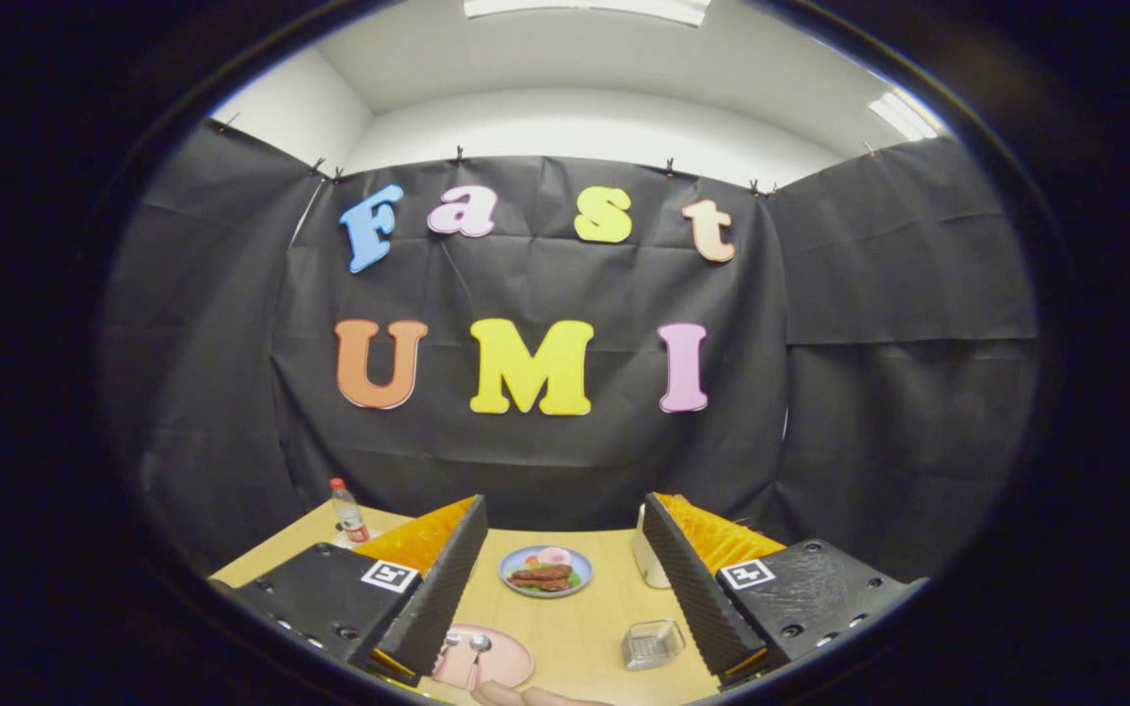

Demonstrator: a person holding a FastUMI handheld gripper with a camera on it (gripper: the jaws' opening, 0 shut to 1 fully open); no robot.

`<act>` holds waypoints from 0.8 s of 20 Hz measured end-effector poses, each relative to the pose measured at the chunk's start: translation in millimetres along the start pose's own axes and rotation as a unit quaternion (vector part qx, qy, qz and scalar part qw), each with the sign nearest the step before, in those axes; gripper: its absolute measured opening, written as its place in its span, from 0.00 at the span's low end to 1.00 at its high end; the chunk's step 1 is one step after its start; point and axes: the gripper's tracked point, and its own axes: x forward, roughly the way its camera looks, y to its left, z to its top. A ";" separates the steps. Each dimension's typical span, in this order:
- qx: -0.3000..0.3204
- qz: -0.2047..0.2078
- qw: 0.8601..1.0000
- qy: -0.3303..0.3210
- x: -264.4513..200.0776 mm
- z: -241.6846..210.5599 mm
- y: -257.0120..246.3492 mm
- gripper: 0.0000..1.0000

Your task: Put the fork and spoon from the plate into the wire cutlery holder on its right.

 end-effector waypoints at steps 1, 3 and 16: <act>-0.002 0.008 1.000 0.010 4.1 -7.8 5.9 0.96; -0.011 0.019 0.999 0.031 11.7 -26.6 16.8 0.96; -0.021 0.051 0.958 0.282 36.6 -274.5 87.2 0.96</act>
